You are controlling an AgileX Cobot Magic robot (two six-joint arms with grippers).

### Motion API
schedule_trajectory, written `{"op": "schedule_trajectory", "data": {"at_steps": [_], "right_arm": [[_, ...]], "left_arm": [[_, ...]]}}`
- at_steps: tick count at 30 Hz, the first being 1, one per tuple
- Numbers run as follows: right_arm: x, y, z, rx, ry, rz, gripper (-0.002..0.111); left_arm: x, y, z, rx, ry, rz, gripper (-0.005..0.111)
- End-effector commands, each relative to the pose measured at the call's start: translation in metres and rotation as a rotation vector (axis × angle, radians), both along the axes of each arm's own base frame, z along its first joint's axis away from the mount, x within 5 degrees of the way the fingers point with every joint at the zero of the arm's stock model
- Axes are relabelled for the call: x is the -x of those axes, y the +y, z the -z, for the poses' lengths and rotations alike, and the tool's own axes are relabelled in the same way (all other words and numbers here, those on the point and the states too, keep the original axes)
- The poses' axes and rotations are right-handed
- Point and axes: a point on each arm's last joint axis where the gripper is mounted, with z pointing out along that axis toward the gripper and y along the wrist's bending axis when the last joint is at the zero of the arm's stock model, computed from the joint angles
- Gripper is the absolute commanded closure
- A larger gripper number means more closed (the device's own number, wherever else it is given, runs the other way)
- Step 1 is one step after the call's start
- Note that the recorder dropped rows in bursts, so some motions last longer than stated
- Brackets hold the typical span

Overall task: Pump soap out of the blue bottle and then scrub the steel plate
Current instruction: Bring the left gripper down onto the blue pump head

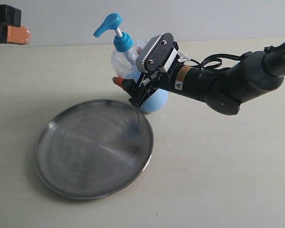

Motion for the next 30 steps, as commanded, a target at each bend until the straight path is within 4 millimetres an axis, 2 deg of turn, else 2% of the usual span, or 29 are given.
{"op": "schedule_trajectory", "data": {"at_steps": [1,8,16,20,30], "right_arm": [[-0.002,0.002,-0.011,-0.023,-0.041,-0.003,0.108],[-0.002,0.002,-0.011,-0.017,-0.049,-0.004,0.108],[-0.003,0.002,-0.011,-0.019,-0.048,-0.001,0.108],[-0.003,0.002,-0.011,-0.019,-0.048,0.0,0.108],[-0.003,0.002,-0.011,-0.019,-0.048,0.0,0.108]], "left_arm": [[-0.017,-0.02,-0.009,0.005,0.008,0.07,0.107],[-0.04,-0.055,-0.018,-0.009,0.02,0.178,0.107],[-0.062,-0.07,-0.035,0.01,0.034,0.215,0.107],[-0.07,-0.076,-0.035,0.011,0.088,0.254,0.107],[-0.074,-0.108,-0.031,-0.031,0.104,0.352,0.107]]}}
